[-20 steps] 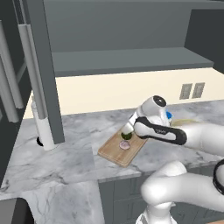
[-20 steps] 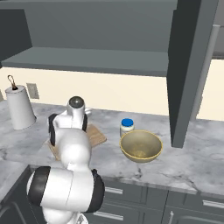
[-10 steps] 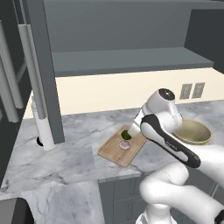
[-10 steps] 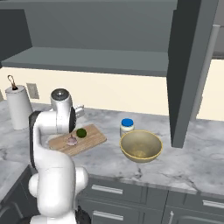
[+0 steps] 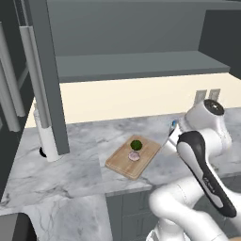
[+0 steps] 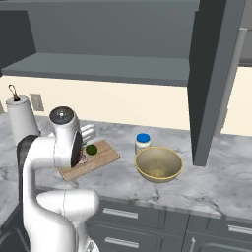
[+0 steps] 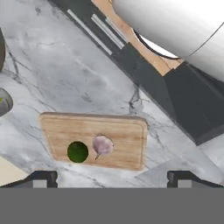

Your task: Open the cabinet. Place the bowl and condiment on the counter. Then place the lime and garlic on the cutting board.

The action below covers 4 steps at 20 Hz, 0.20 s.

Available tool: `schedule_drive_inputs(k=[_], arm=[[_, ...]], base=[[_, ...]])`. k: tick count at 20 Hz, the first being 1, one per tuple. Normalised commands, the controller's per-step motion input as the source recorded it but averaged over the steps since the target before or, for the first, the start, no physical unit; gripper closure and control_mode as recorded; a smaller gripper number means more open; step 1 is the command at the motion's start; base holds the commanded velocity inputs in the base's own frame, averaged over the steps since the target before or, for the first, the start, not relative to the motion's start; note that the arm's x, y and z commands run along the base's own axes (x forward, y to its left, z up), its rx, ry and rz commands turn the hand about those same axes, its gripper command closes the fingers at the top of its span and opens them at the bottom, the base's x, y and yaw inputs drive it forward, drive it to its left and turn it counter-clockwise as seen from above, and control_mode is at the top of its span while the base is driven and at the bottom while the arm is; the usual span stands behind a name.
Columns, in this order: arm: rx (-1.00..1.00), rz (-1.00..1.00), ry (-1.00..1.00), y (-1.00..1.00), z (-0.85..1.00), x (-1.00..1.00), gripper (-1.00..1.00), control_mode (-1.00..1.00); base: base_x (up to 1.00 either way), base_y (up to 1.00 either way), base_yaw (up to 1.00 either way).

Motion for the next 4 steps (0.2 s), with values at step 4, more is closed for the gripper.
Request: schedule_drive_inputs(k=[4], arm=[[0.00, 0.00, 0.00, -0.25, 0.31, -0.76, -1.00, -1.00]], base=[[0.00, 0.00, 0.00]])
